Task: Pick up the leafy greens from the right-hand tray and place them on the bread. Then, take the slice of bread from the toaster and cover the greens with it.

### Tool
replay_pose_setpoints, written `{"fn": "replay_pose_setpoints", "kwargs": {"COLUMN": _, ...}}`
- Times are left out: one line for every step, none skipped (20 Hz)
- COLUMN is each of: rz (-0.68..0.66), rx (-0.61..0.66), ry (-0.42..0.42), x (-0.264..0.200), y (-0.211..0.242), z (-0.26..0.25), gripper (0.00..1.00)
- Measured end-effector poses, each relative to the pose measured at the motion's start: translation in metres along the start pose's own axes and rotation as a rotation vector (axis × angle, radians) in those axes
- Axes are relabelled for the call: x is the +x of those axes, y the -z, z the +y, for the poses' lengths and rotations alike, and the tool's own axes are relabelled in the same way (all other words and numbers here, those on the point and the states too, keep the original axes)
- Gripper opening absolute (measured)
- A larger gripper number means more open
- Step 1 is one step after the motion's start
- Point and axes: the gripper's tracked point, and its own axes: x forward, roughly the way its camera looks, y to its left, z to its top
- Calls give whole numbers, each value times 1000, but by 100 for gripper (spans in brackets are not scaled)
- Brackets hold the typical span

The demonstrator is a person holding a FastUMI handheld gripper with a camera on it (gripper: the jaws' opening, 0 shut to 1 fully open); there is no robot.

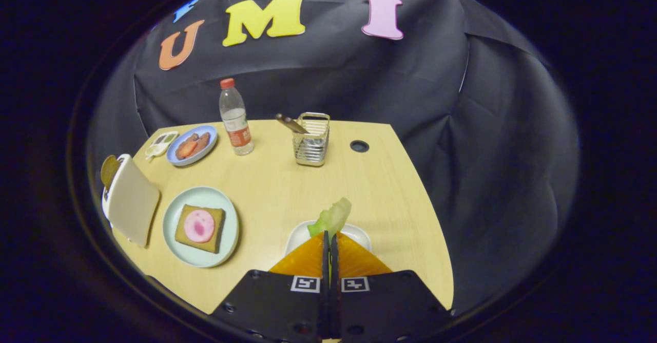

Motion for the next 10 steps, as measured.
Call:
{"fn": "replay_pose_setpoints", "kwargs": {"rz": -8, "rx": -2, "ry": -4, "x": -8, "y": -2, "z": 12, "gripper": 0}}
{"fn": "replay_pose_setpoints", "kwargs": {"rz": -15, "rx": -7, "ry": -11, "x": -15, "y": -4, "z": 25, "gripper": 0}}
{"fn": "replay_pose_setpoints", "kwargs": {"rz": -20, "rx": -11, "ry": -23, "x": -22, "y": -7, "z": 41, "gripper": 0}}
{"fn": "replay_pose_setpoints", "kwargs": {"rz": -25, "rx": -12, "ry": -33, "x": -29, "y": -10, "z": 57, "gripper": 0}}
{"fn": "replay_pose_setpoints", "kwargs": {"rz": -28, "rx": -14, "ry": -50, "x": -36, "y": -13, "z": 74, "gripper": 1}}
{"fn": "replay_pose_setpoints", "kwargs": {"rz": -33, "rx": -19, "ry": -66, "x": -41, "y": -13, "z": 93, "gripper": 0}}
{"fn": "replay_pose_setpoints", "kwargs": {"rz": -38, "rx": -29, "ry": -79, "x": -46, "y": -16, "z": 110, "gripper": 0}}
{"fn": "replay_pose_setpoints", "kwargs": {"rz": -43, "rx": -41, "ry": -92, "x": -50, "y": -19, "z": 129, "gripper": 0}}
{"fn": "replay_pose_setpoints", "kwargs": {"rz": -48, "rx": -51, "ry": -104, "x": -51, "y": -22, "z": 145, "gripper": 0}}
{"fn": "replay_pose_setpoints", "kwargs": {"rz": -50, "rx": -59, "ry": -117, "x": -52, "y": -23, "z": 163, "gripper": 1}}
